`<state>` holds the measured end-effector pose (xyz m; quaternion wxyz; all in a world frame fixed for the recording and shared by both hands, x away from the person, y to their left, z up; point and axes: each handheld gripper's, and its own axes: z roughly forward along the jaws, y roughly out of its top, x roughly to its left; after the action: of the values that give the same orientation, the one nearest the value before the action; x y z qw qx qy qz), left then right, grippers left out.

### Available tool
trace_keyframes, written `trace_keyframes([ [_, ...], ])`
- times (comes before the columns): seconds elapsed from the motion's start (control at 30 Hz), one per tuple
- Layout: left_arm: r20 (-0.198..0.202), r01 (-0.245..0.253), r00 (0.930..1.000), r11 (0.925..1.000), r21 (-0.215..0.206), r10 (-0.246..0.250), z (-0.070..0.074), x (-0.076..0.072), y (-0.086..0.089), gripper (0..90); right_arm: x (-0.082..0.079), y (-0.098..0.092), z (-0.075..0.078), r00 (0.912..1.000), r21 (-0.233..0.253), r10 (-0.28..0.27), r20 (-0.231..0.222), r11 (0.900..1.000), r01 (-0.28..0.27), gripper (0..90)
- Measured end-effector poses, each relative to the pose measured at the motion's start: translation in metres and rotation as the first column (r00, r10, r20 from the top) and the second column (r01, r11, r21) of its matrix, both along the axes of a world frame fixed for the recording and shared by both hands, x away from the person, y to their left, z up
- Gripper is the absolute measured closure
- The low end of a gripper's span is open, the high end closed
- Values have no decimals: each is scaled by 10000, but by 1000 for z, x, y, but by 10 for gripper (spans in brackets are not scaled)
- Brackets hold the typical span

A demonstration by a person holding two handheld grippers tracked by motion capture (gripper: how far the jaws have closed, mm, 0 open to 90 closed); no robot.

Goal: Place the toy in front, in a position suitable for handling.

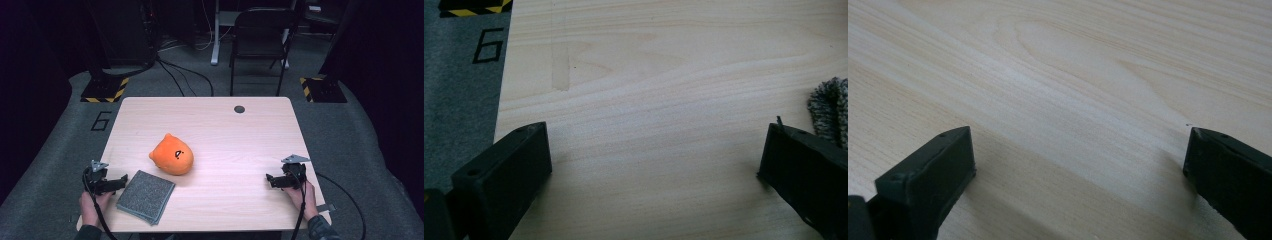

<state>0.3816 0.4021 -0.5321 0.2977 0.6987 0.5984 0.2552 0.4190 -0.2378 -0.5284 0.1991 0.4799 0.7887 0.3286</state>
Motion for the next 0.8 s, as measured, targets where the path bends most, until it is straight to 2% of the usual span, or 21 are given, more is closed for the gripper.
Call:
trace_keyframes([
  [0.17,-3,8,10000,10000,-1,-8,0,0,0,0,0,0,0,10000,-5,27,-4,10000,-27,0],
  [0.33,-17,236,9997,9997,27,-236,0,0,0,0,1,0,0,10000,-13,59,-20,10000,-59,0],
  [0.57,103,503,9987,9985,-197,-501,1,0,0,0,1,0,0,10000,-28,80,-24,10000,-80,0],
  [0.63,-32,713,9974,9973,-185,-714,5,0,1,0,1,0,0,10000,-17,61,-46,10000,-62,0],
  [0.77,397,783,9963,9959,-464,-764,17,-1,0,0,1,0,1,9999,-42,96,-96,9999,-97,0],
  [0.8,384,829,9960,9951,-535,-809,22,-2,-1,0,1,0,0,9999,-31,81,-87,10000,-82,0],
])
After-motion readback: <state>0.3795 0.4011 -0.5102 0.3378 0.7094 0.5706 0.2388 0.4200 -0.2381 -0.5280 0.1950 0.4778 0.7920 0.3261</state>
